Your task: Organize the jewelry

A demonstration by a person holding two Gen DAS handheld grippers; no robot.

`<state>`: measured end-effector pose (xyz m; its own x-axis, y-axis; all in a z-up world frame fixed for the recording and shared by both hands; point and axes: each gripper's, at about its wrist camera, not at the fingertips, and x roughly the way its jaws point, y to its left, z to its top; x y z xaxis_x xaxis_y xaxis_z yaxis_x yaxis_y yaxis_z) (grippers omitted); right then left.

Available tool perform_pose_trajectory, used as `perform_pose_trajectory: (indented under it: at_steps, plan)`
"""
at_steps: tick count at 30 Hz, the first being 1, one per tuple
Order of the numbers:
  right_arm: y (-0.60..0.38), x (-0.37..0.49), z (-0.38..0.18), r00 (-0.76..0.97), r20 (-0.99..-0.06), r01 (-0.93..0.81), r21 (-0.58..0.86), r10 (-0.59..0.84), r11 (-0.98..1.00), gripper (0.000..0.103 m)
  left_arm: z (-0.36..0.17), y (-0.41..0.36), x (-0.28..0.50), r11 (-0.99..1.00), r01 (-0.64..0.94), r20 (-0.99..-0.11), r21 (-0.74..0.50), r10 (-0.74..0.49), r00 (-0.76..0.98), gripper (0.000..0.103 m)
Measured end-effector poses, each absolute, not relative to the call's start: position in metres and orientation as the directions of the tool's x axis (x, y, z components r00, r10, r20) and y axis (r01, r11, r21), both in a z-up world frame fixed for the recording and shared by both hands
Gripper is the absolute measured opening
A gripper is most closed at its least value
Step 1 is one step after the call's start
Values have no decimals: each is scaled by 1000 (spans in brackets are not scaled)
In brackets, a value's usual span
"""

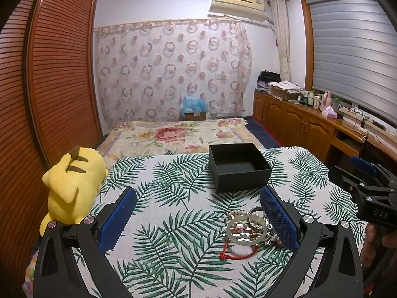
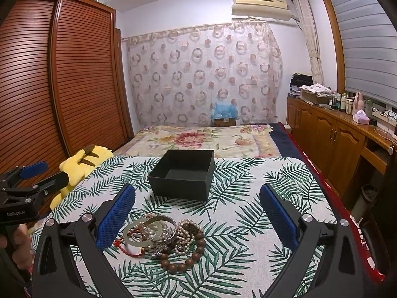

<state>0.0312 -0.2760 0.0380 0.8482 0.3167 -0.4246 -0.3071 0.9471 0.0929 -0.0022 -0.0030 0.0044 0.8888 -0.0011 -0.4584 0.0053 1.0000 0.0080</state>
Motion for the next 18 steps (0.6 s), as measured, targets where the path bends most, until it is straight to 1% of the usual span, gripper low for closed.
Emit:
perform_pose_trajectory:
  at_steps: [10,12,18]
  plan:
    - [-276,31,38,849,-423,-307,93,316,947,100,5,-3,-2,1000,5,-455,8,0,890,96]
    - [-275,31,37,849,-422,-307,94,317,947,100,13,-2,-3,1000,4,-455,8,0,891,96]
    - [-274,30,37,849,-422,-308,94,318,947,100,15,-3,-6,1000,5,-454,9,0,891,96]
